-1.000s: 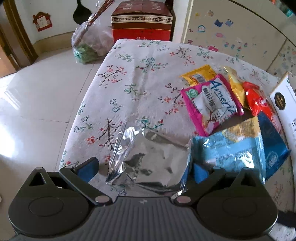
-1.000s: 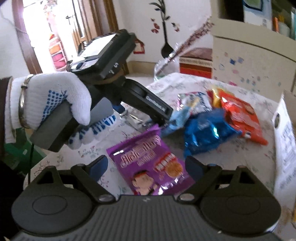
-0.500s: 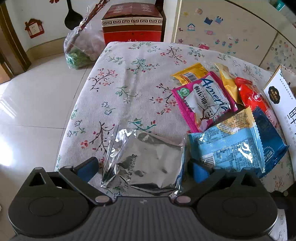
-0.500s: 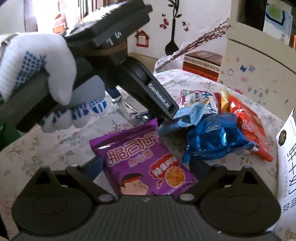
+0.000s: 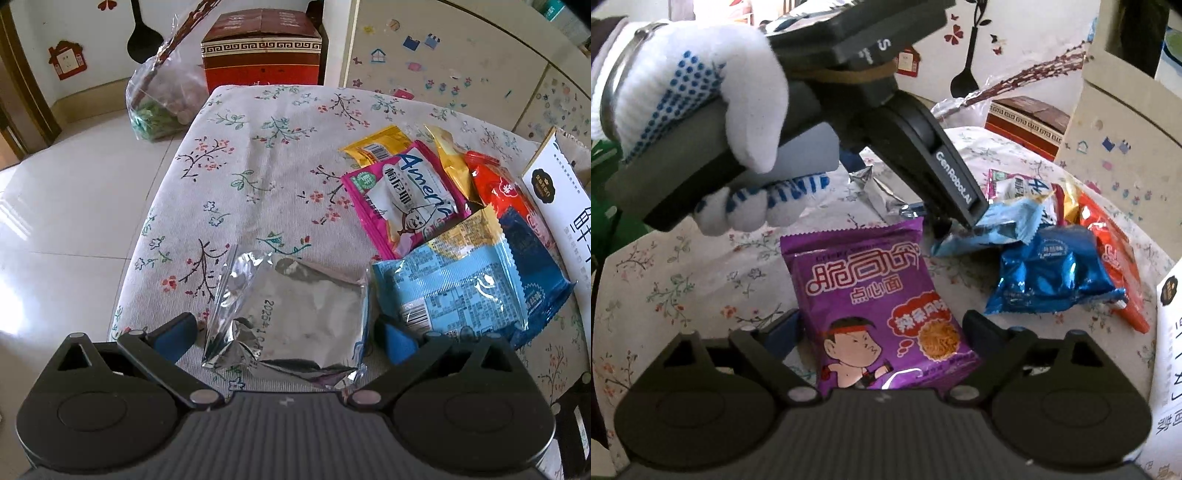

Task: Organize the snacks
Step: 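Grasp the silver foil packet with the left tool while the right tool grasps the purple packet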

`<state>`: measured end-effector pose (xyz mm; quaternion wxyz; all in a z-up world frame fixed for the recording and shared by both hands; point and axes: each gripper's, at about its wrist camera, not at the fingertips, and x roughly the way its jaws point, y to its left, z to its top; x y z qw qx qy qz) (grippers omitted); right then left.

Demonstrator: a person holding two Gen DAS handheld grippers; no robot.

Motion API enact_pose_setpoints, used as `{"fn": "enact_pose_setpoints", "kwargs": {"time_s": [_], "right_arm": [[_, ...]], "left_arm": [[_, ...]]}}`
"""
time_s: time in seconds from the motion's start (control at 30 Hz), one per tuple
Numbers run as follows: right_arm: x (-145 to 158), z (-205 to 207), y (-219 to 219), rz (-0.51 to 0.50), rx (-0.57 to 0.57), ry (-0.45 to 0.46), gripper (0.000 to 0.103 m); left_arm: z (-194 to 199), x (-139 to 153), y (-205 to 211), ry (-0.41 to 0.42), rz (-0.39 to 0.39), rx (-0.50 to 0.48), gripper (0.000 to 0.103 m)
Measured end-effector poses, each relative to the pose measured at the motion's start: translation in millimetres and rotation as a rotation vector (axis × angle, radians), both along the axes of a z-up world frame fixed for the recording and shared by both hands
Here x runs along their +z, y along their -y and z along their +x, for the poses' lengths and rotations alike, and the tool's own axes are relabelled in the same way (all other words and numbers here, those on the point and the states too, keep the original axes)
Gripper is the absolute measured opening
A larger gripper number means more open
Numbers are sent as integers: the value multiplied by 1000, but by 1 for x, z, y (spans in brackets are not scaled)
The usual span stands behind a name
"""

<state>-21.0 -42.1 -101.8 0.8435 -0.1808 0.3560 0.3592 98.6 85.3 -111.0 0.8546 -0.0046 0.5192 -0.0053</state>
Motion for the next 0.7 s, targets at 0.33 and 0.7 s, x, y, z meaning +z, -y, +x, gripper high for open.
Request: {"fn": "enact_pose_setpoints", "kwargs": {"time_s": [0.33, 0.7], "right_arm": [[7, 1, 1, 20, 9, -51, 74], [38, -8, 31, 105, -87, -78, 73]], "left_arm": [[-9, 8, 7, 29, 1, -48, 83], [-35, 31, 0, 68, -35, 17, 81]]}}
